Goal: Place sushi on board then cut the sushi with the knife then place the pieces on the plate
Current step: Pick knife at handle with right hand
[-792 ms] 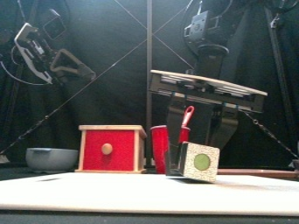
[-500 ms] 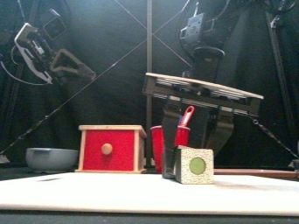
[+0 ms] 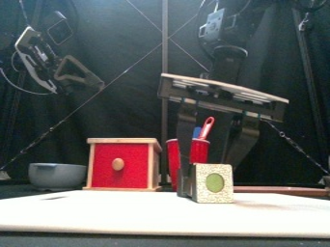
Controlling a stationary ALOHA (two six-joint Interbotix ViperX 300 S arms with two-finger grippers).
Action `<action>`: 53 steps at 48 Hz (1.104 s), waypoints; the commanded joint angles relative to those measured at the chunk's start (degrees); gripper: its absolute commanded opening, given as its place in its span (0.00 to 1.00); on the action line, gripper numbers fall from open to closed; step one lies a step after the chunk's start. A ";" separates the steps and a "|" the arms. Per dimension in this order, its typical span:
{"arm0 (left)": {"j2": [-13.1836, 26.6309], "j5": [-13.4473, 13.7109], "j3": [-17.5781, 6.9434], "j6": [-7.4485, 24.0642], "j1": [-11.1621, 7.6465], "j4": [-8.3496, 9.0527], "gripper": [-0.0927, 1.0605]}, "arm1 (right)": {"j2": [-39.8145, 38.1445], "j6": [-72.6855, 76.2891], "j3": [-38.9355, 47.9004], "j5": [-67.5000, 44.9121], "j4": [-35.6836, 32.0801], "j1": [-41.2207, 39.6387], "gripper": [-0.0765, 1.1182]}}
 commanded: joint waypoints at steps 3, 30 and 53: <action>-0.09 0.09 -0.62 0.00 -0.09 0.09 0.05 | -5.36 -2.37 -1.14 0.44 -0.70 0.00 0.75; -0.09 0.18 -0.70 -0.26 -0.18 -0.09 0.05 | -20.04 -27.60 0.70 0.62 -3.87 -2.29 0.75; -0.09 0.18 -0.97 -0.18 0.44 -1.05 0.05 | -34.63 -67.94 1.85 1.67 12.57 -20.74 0.75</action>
